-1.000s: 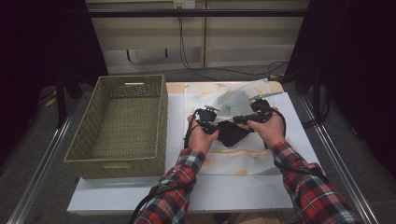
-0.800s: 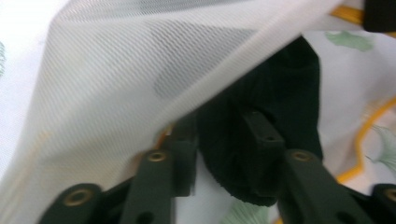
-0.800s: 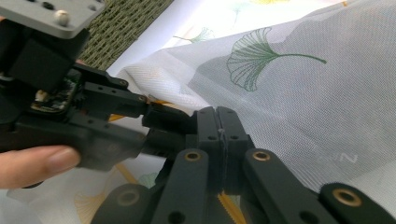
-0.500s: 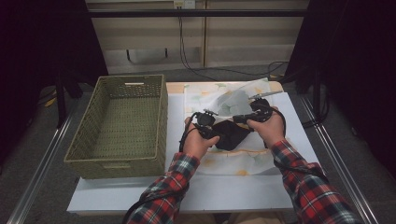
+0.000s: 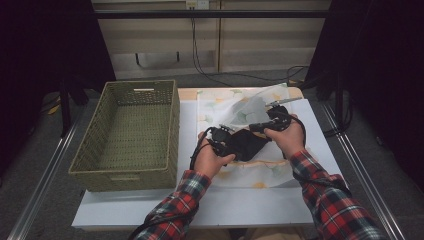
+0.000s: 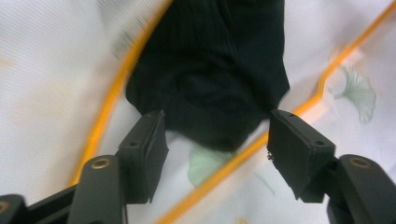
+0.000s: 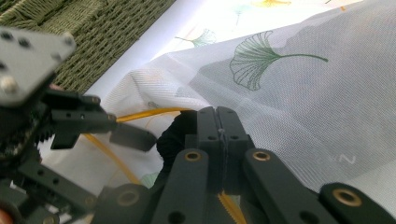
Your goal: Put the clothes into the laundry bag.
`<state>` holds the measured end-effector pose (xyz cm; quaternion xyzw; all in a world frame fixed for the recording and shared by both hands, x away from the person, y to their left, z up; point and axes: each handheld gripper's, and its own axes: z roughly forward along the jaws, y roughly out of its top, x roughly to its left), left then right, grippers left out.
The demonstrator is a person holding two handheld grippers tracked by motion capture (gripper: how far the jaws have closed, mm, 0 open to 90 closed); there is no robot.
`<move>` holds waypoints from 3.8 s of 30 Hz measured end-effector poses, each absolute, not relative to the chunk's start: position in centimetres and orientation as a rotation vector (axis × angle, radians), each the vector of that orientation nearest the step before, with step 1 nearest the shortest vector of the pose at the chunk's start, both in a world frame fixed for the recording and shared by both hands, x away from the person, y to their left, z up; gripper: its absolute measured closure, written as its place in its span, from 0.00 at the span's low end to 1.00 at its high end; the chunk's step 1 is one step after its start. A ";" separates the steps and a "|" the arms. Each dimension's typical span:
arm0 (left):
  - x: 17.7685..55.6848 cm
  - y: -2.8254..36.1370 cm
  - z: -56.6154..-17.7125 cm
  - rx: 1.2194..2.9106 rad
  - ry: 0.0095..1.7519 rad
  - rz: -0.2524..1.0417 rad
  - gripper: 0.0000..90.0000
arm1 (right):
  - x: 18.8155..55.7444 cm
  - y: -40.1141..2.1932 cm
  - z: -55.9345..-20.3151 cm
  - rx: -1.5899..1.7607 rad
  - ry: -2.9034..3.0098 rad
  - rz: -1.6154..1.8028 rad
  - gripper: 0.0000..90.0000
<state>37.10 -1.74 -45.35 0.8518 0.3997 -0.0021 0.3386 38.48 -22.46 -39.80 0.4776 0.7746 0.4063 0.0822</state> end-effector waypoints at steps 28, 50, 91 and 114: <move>38.6 -5.0 -45.9 2.198 1.022 0.016 0.92 | 38.4 -22.8 -40.1 1.418 2.324 1.200 1.00; 39.7 -6.0 -46.4 2.144 1.022 0.082 0.93 | 38.2 -23.1 -40.0 1.420 2.324 1.202 1.00; 42.0 -5.3 -46.4 2.098 1.082 0.231 0.92 | 38.6 -22.6 -41.1 1.441 2.332 1.183 1.00; 40.5 -3.8 -45.9 2.105 1.058 0.114 0.68 | 38.4 -22.3 -41.2 1.426 2.352 1.175 1.00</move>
